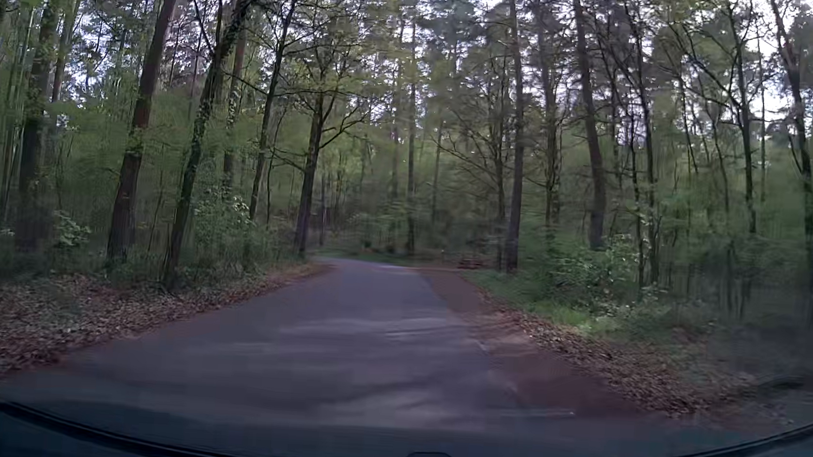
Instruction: Follow the waypoints while adhering to traffic rules and regulations
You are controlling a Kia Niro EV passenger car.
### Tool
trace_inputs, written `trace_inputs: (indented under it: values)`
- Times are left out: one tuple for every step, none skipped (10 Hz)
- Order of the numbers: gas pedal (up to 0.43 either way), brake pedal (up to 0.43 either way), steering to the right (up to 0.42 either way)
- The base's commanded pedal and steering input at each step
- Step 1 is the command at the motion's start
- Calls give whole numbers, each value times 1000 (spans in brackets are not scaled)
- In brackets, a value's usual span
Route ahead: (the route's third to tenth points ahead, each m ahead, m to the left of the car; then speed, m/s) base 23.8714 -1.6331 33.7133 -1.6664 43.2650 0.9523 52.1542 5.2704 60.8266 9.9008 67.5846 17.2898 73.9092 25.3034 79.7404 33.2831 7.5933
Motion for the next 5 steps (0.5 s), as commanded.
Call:
trace_inputs:
  values:
    - [79,0,-5]
    - [79,0,-5]
    - [79,0,-5]
    - [79,0,-5]
    - [79,0,-5]
